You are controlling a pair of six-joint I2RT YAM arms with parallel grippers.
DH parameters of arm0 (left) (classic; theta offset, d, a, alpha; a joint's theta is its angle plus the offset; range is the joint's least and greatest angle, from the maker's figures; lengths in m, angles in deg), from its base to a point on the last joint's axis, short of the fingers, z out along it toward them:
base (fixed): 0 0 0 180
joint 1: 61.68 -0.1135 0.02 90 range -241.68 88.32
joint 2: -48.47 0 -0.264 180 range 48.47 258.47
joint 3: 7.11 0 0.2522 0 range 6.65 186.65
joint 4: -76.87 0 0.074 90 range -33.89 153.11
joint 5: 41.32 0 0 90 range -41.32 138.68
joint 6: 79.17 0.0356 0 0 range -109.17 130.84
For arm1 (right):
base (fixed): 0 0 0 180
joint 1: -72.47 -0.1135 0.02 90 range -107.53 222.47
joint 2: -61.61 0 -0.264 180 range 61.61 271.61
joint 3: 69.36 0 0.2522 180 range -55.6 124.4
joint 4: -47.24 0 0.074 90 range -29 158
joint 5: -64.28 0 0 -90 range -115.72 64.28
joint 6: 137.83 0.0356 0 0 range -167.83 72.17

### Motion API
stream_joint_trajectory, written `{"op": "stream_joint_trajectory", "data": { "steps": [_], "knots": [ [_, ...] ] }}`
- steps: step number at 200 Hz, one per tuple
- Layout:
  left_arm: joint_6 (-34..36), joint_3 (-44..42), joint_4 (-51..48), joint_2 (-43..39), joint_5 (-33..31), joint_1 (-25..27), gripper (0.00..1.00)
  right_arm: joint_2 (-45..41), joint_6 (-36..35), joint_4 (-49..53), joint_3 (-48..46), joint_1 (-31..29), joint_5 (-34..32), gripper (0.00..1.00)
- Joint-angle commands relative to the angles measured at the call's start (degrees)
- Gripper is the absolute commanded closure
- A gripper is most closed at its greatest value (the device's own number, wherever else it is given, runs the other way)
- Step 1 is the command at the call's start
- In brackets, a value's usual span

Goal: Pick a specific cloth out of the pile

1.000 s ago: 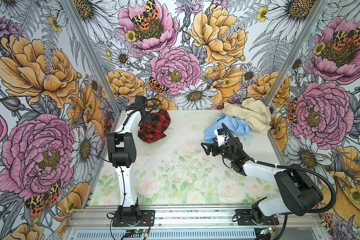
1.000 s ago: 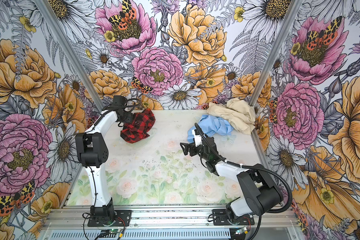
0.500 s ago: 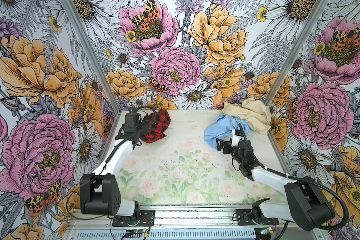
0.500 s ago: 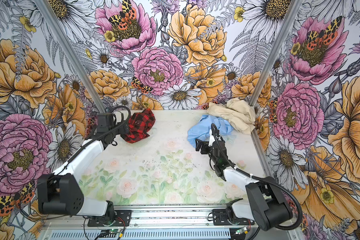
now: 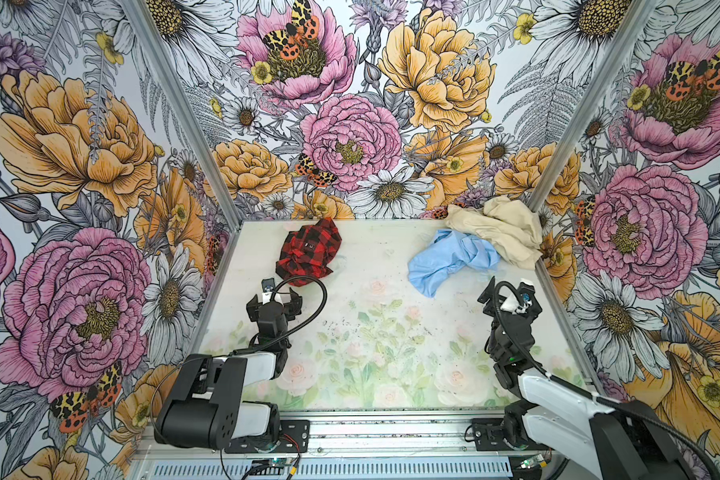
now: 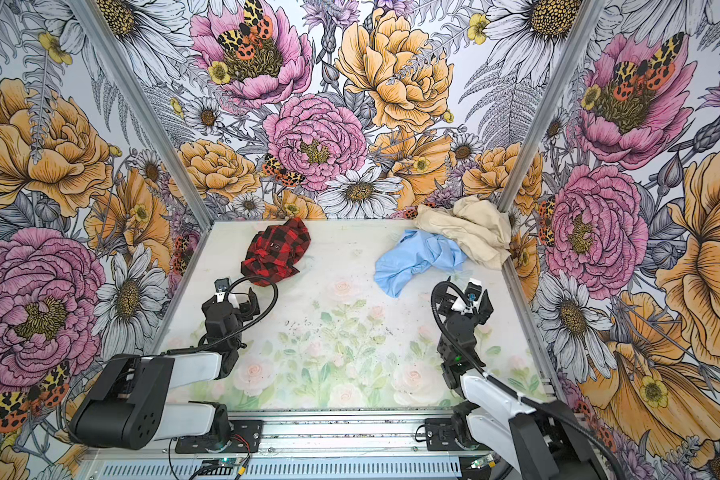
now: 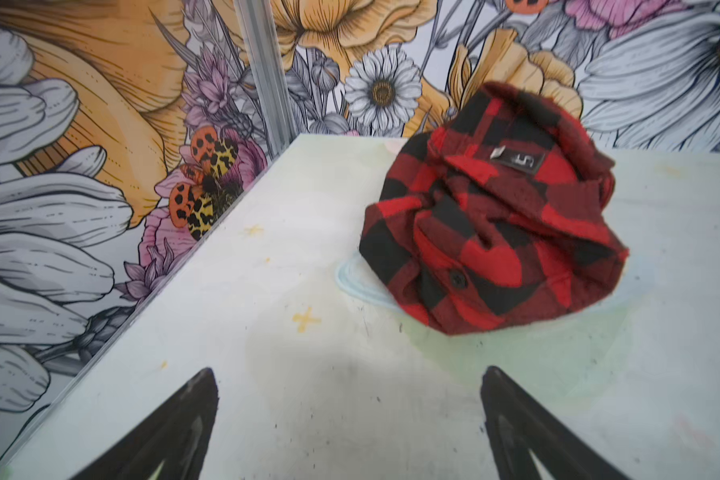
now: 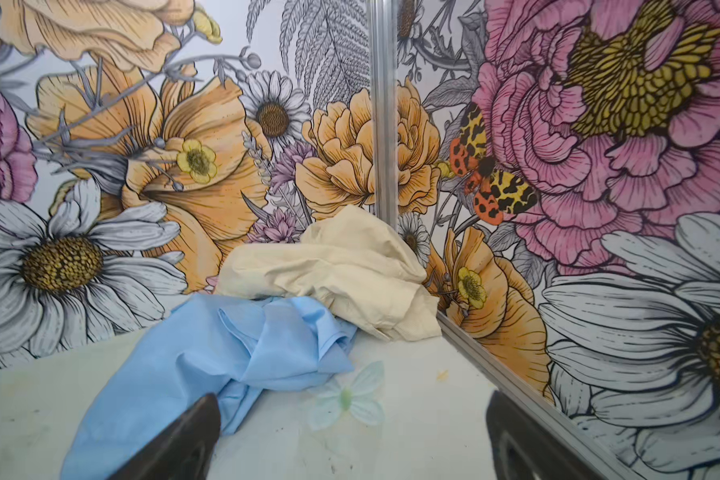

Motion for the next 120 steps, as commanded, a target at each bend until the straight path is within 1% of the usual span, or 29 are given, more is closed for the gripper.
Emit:
{"op": "stream_joint_trajectory", "data": {
  "steps": [1, 4, 6, 16, 22, 37, 57, 67, 73, 92, 104, 115, 120],
  "knots": [
    [-0.40, 0.05, 22.54, 10.88, 5.42, -2.69, 0.01, 8.94, -6.61, -11.67, -0.75, 0.57, 1.40, 0.01],
    [-0.52, -0.12, 23.33, 10.69, 5.66, -2.77, 0.01, 9.92, -6.75, -12.26, -0.52, 0.70, 1.22, 0.01],
    [-0.62, -0.13, 22.19, 10.03, 5.86, -2.87, 0.01, 10.73, -6.89, -12.68, -0.32, 0.77, 1.16, 0.01],
    [-2.26, 1.32, 12.33, 5.69, 4.43, -3.08, 0.01, 13.02, -8.38, -14.12, 0.66, 0.92, 0.89, 0.00],
    [-2.73, 2.54, 9.81, 5.68, 3.95, -3.29, 0.01, 13.64, -8.80, -14.23, 0.99, 1.36, 1.86, 0.01],
    [-1.56, 3.16, 12.69, 7.98, 4.40, -2.89, 0.01, 15.01, -7.44, -13.96, 1.51, 3.70, 5.15, 0.01],
    [-1.31, 5.81, 6.80, 7.52, 4.45, -2.51, 0.01, 17.80, -2.69, -15.63, 1.43, 9.08, 9.95, 0.01],
    [-0.90, 7.21, 4.25, 7.53, 3.71, -1.99, 0.01, 18.74, -1.46, -15.48, 1.76, 11.51, 14.75, 0.00],
    [-0.82, 7.54, 2.94, 7.33, 3.52, -1.89, 0.01, 18.54, -1.15, -13.70, 2.24, 12.45, 18.06, 0.01],
    [-0.21, 6.80, 5.07, 7.63, 2.85, -1.28, 0.01, 20.28, -1.52, -9.59, 4.97, 13.78, 24.91, 0.00],
    [-0.09, 6.74, 5.40, 7.81, 2.75, -1.16, 0.01, 23.41, -2.75, -10.27, 6.82, 13.97, 26.98, 0.01],
    [-0.08, 6.81, 5.11, 7.66, 2.80, -1.18, 0.01, 21.39, -2.61, -2.47, 8.95, 14.05, 29.41, 0.01],
    [-0.11, 6.80, 5.27, 7.75, 2.80, -1.19, 0.01, 21.99, -3.43, -2.39, 9.50, 14.12, 30.43, 0.01]
  ]
}}
